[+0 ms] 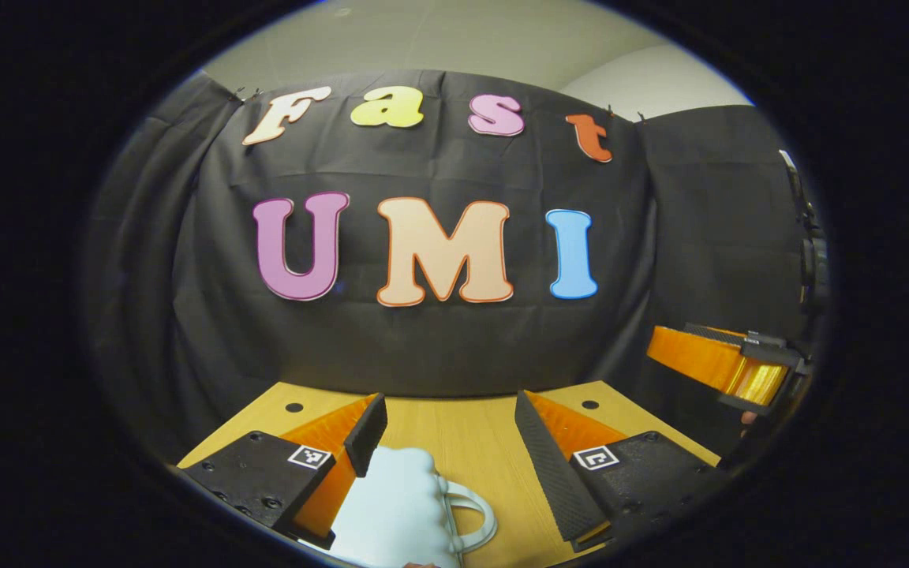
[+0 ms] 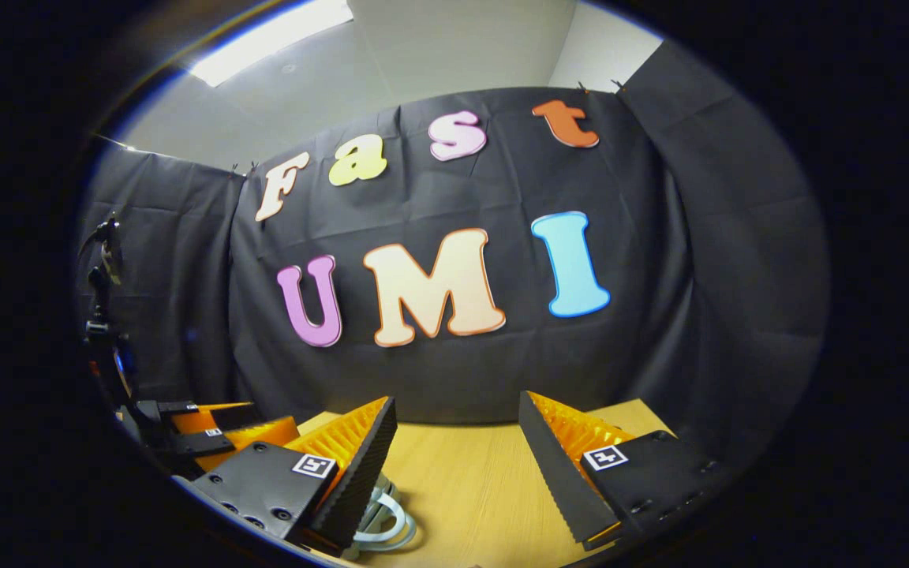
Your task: First open the suitcase, pack the skin care products into it, and then close the suitcase.
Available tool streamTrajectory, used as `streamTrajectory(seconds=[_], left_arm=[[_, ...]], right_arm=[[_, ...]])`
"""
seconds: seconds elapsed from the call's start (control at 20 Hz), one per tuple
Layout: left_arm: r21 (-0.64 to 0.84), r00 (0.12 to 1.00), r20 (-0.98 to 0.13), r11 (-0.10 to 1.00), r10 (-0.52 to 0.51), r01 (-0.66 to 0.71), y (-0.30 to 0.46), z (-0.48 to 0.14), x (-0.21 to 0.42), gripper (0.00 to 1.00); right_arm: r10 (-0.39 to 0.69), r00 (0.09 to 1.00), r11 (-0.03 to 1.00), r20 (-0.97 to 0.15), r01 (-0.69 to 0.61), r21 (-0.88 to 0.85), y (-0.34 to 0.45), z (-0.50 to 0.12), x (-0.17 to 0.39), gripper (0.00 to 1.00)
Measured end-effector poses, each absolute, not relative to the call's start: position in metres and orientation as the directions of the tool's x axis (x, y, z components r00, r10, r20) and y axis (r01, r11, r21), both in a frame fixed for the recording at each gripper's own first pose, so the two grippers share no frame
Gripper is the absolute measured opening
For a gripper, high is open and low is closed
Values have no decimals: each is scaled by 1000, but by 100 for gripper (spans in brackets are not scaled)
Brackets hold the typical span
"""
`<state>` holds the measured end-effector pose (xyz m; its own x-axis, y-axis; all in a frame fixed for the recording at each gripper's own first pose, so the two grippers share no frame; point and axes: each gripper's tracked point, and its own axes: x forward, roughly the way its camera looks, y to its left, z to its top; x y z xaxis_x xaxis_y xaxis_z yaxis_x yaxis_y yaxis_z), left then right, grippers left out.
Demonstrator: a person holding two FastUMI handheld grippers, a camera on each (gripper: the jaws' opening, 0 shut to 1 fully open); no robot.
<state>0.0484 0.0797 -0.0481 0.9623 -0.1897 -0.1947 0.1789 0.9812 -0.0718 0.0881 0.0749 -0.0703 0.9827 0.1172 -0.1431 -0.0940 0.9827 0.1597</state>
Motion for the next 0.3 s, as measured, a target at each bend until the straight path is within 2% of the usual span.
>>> streamTrajectory(seconds=[0.1, 0.3], left_arm=[[-55, 959, -183, 976, -215, 208, 76, -41, 51, 95], [-55, 955, -151, 967, -255, 249, 70, -31, 54, 95]], right_arm=[[105, 989, 986, -100, -91, 139, 78, -54, 89, 94], [88, 995, 988, -53, -80, 131, 87, -33, 88, 98]])
